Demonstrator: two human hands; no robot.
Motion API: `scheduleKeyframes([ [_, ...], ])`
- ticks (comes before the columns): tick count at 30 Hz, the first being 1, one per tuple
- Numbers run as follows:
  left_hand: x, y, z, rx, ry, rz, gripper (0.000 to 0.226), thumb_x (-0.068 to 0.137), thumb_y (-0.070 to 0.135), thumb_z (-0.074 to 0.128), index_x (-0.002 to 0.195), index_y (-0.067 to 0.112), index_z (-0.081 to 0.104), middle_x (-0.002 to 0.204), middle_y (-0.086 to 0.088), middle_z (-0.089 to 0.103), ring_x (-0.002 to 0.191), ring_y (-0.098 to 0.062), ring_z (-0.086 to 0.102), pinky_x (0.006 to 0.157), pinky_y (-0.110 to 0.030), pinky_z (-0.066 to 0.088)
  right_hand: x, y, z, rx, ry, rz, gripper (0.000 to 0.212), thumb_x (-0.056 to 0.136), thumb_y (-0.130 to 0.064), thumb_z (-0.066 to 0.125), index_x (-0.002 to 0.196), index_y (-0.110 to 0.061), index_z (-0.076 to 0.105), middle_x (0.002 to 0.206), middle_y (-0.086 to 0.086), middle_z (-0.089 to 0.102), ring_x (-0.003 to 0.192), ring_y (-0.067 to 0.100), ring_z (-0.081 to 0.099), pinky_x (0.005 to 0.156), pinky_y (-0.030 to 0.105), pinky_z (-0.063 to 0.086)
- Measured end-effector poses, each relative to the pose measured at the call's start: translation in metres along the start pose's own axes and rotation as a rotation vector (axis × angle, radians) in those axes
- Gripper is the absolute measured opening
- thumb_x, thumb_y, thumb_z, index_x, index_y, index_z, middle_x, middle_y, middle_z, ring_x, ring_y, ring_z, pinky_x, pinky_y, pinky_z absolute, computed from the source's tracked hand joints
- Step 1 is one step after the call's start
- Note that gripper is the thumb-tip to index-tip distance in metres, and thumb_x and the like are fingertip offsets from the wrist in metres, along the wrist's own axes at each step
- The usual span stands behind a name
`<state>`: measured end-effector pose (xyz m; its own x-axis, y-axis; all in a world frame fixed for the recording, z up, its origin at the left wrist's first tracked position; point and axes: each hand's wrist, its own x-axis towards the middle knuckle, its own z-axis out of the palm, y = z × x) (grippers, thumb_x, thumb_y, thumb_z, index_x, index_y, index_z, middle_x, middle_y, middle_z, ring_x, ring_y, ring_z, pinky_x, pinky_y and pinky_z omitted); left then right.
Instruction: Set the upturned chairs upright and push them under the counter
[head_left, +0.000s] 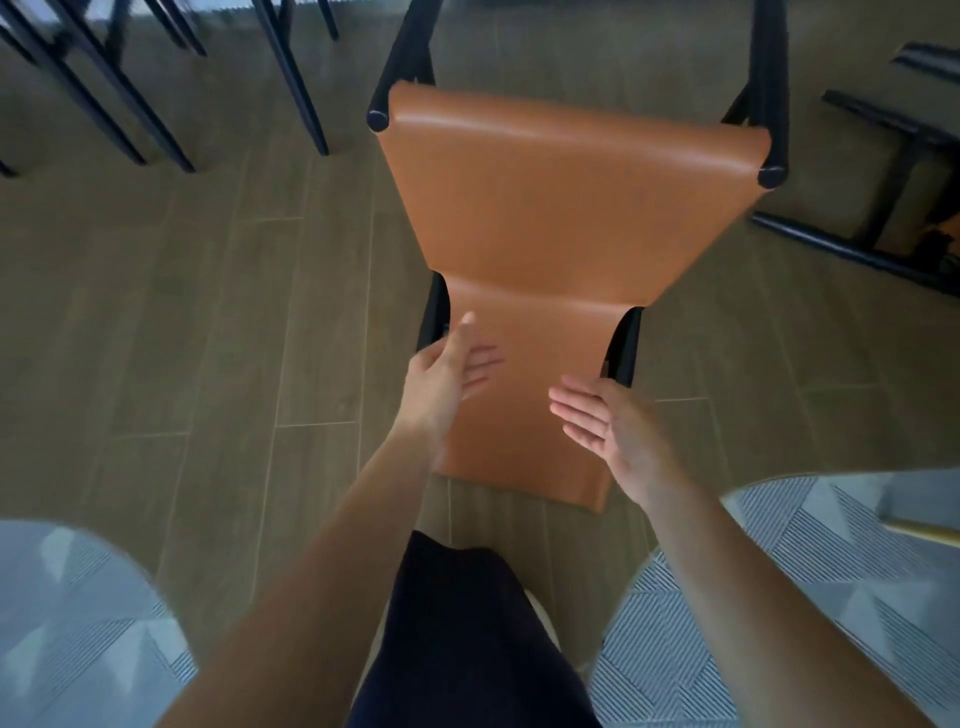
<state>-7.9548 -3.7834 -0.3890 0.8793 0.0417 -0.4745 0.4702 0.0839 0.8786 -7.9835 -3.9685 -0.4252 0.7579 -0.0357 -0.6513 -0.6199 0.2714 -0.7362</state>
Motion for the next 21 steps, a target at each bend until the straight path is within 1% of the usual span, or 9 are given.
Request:
scheduleKeyframes([
  [4,0.043,-0.045,-0.005,0.082,-0.082,0.069,0.050,0.094,0.058,0.046,0.105,0.016,0.070,0.100,0.000,0.075,0.097,-0.010,0.070,0.094,-0.034,0.051,0.053,0.046,-0.002,0.020,-0.028,-0.032,0.027,0.100,-0.023,0.046,0.113,-0.014,0.068,0.107,0.000,0.075,0.100,0.014,0.071,0.092,0.034,0.051],
  [9,0.093,-0.104,-0.014,0.172,-0.142,0.103,0.046,0.095,0.057,0.046,0.103,0.019,0.070,0.100,0.003,0.075,0.096,-0.009,0.070,0.095,-0.033,0.050,0.116,0.099,-0.003,0.067,-0.082,-0.056,0.026,0.100,-0.022,0.047,0.111,-0.013,0.068,0.106,0.002,0.075,0.099,0.014,0.071,0.087,0.033,0.051],
  [12,0.114,-0.136,-0.022,0.215,-0.144,0.102,0.039,0.096,0.049,0.049,0.102,0.018,0.071,0.100,0.000,0.075,0.096,-0.010,0.070,0.096,-0.034,0.050,0.148,0.126,-0.004,0.077,-0.098,-0.065,0.025,0.100,-0.023,0.047,0.108,-0.012,0.069,0.103,0.003,0.076,0.098,0.014,0.072,0.085,0.032,0.050],
  [15,0.128,-0.160,-0.027,0.282,-0.155,0.100,0.029,0.097,0.039,0.052,0.101,0.016,0.071,0.103,-0.003,0.074,0.096,-0.012,0.070,0.095,-0.032,0.051,0.174,0.145,-0.001,0.089,-0.122,-0.063,0.028,0.102,-0.027,0.043,0.104,-0.016,0.068,0.099,-0.001,0.076,0.094,0.010,0.072,0.083,0.029,0.050],
  [18,0.141,-0.180,-0.032,0.358,-0.187,0.145,0.028,0.097,0.033,0.054,0.104,0.011,0.070,0.102,-0.004,0.074,0.095,-0.013,0.070,0.091,-0.029,0.052,0.199,0.165,0.005,0.093,-0.149,-0.078,0.029,0.103,-0.028,0.040,0.102,-0.018,0.068,0.095,-0.003,0.077,0.091,0.007,0.072,0.080,0.026,0.050],
  [21,0.153,-0.194,-0.041,0.409,-0.201,0.181,0.027,0.098,0.028,0.053,0.106,0.009,0.070,0.103,-0.005,0.074,0.096,-0.015,0.070,0.091,-0.031,0.052,0.216,0.185,0.011,0.085,-0.173,-0.098,0.031,0.103,-0.027,0.038,0.100,-0.018,0.068,0.095,-0.003,0.077,0.091,0.007,0.072,0.079,0.026,0.050],
])
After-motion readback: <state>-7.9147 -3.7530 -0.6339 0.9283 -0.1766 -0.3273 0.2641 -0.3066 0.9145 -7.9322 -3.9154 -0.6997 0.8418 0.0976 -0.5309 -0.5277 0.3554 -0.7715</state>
